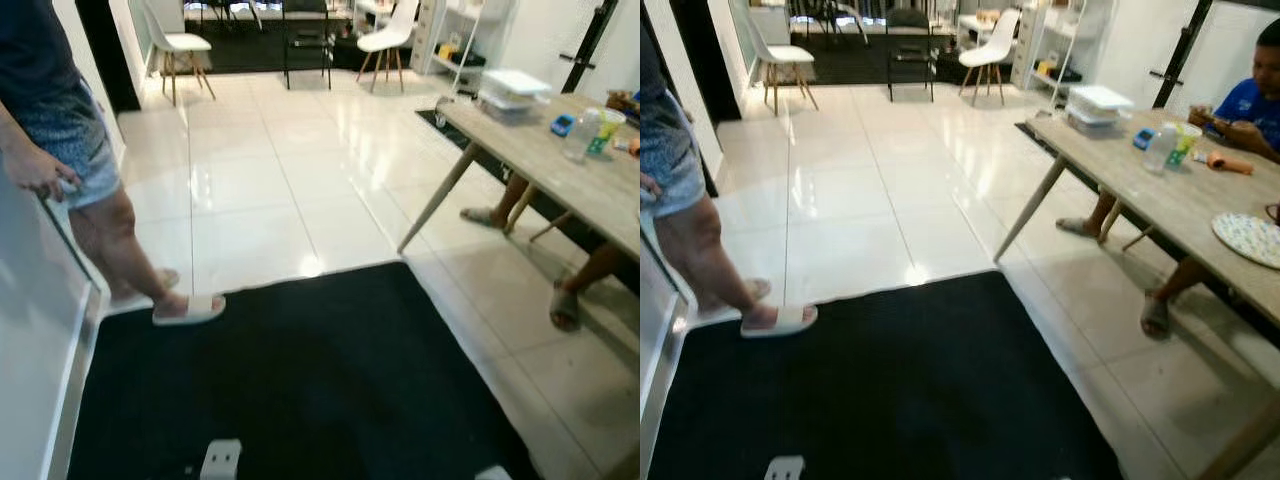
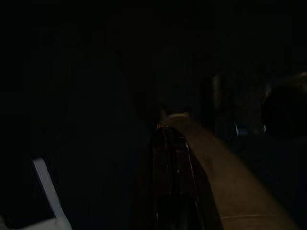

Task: Restocking fridge

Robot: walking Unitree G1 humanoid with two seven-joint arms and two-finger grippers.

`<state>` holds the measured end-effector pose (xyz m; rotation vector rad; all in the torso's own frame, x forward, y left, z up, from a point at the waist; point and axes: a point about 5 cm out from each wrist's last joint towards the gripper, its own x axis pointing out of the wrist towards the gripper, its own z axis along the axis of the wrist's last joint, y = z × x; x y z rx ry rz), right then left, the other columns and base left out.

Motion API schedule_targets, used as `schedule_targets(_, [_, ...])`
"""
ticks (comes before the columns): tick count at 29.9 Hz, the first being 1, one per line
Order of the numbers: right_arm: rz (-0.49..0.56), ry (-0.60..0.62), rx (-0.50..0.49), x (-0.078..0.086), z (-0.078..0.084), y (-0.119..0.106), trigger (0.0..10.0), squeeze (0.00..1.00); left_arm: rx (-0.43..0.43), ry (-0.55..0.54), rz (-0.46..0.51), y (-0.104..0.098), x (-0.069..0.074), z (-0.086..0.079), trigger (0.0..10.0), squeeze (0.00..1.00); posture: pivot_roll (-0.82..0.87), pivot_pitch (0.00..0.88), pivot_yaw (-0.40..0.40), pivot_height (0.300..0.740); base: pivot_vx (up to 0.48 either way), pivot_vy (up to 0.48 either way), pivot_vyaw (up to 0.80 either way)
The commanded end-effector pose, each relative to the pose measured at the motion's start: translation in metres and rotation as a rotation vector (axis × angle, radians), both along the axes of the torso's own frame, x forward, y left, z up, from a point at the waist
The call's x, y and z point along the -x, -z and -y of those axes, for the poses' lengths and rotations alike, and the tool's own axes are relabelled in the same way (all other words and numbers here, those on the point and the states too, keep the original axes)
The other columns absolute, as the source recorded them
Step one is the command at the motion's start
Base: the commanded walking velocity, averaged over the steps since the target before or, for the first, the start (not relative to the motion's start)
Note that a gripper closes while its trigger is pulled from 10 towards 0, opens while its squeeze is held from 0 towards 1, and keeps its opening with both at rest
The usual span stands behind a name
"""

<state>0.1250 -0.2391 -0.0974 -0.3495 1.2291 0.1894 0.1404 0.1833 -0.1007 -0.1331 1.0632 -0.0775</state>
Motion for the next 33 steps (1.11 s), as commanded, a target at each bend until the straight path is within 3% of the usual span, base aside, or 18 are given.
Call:
schedule_targets(1, [0.002, 0.005, 0.012, -0.001, 0.0031, -0.001, 10.0, 0.0, 0.001, 0.015, -0.011, 0.001, 0.0019, 0.0018, 10.0, 0.0, -0.08, 0.03, -0.023, 0.74, 0.48, 0.0, 0.0])
schedule_targets(8, [-0.014, 0.0, 0.034, 0.0006, 0.0043, -0.0006, 10.0, 0.0, -0.001, 0.018, -0.012, 0.0009, 0.002, 0.0013, 10.0, 0.0, -0.08, 0.03, -0.022, 0.74, 0.48, 0.0, 0.0])
schedule_targets(33, [-0.074, 0.014, 0.061, 0.008, 0.0077, 0.0012, 10.0, 0.0, -0.01, 0.014, -0.025, 0.002, 0.0058, -0.0016, 10.0, 0.0, -0.08, 0.03, -0.021, 0.74, 0.48, 0.0, -0.77])
